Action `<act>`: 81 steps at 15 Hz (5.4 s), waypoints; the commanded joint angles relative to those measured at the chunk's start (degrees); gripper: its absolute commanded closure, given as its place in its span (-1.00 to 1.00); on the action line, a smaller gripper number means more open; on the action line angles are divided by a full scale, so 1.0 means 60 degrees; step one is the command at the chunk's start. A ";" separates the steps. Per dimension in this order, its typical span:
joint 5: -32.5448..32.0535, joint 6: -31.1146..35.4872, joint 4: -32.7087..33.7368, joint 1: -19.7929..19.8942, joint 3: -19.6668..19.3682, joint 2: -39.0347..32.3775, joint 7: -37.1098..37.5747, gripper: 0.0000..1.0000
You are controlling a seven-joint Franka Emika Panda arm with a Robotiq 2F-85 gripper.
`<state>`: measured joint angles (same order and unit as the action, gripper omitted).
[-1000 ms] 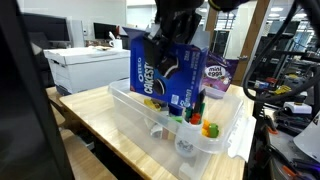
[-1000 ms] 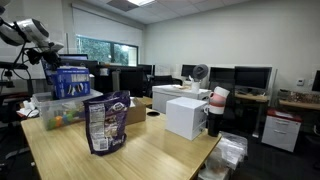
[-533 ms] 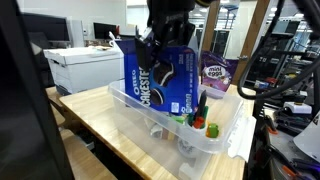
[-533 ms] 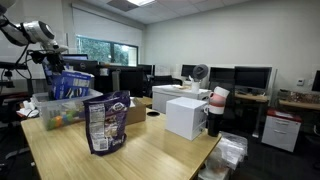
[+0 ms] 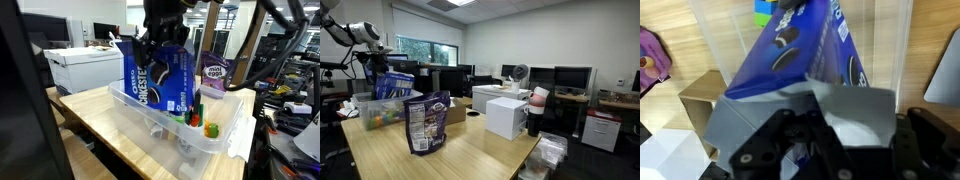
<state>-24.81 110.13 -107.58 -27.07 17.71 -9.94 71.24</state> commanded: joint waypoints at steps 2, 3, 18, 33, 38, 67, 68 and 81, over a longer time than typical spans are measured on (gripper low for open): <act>-0.0590 0.0057 -0.0519 0.0001 -0.0049 0.0292 0.0438 0.98; -0.0751 0.0031 -0.0523 -0.0025 -0.0053 0.0265 0.0474 0.98; -0.2143 -0.0133 -0.0317 -0.0216 0.0149 0.0073 0.0668 0.98; -0.2349 -0.0076 0.0021 -0.0290 0.0282 -0.0065 0.0849 0.98; -0.2315 0.0130 0.0051 -0.0357 0.0306 -0.0266 0.1153 0.98; -0.3485 -0.0991 0.0579 -0.1252 0.0212 -0.1580 0.3136 0.98; -0.3421 -0.0943 0.0553 -0.1215 0.0203 -0.1564 0.3143 0.98; -0.2351 0.0236 0.0093 -0.0658 -0.0022 -0.1113 0.3144 0.98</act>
<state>-40.96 108.78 -104.32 -32.15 17.65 -19.34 89.17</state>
